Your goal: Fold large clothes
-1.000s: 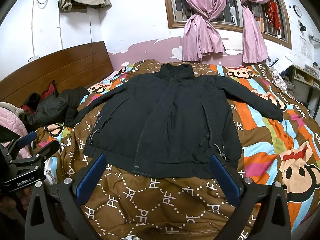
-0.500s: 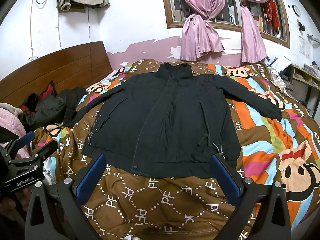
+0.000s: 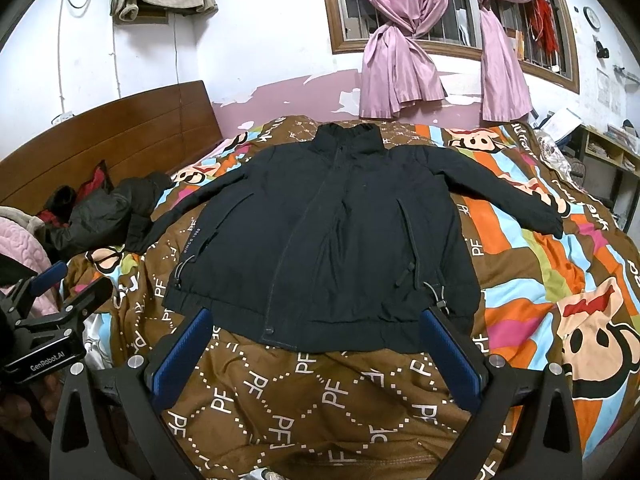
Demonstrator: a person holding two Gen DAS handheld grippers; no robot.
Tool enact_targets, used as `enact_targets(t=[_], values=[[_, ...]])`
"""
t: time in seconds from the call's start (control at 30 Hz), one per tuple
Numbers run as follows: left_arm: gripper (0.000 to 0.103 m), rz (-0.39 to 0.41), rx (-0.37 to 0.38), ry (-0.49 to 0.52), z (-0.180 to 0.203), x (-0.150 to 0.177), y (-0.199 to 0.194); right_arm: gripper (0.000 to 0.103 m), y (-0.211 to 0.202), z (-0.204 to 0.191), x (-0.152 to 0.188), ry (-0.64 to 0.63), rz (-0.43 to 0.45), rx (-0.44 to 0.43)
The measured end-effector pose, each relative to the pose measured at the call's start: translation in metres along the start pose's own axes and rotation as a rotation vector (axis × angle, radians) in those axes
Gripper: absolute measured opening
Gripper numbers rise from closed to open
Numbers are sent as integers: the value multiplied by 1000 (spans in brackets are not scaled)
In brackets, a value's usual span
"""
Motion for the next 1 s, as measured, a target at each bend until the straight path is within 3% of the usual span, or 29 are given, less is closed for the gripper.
enact_targets(t=[0.83, 1.0], values=[[102, 1, -4, -3, 2, 4, -2, 103, -1, 1, 0, 6, -3, 1], [102, -50, 41, -5, 5, 6, 2, 103, -1, 1, 4, 14, -20, 24]])
Point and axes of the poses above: each gripper's, at about its wrist camera, not at the fingertips, and y roughly the way its jaws point, z to its right, x to its underside, the point moved 6 cm from there along y, roughly the way its jaws point, and after that the axes turned 14 degrees about -x, right-handed, at the moved point
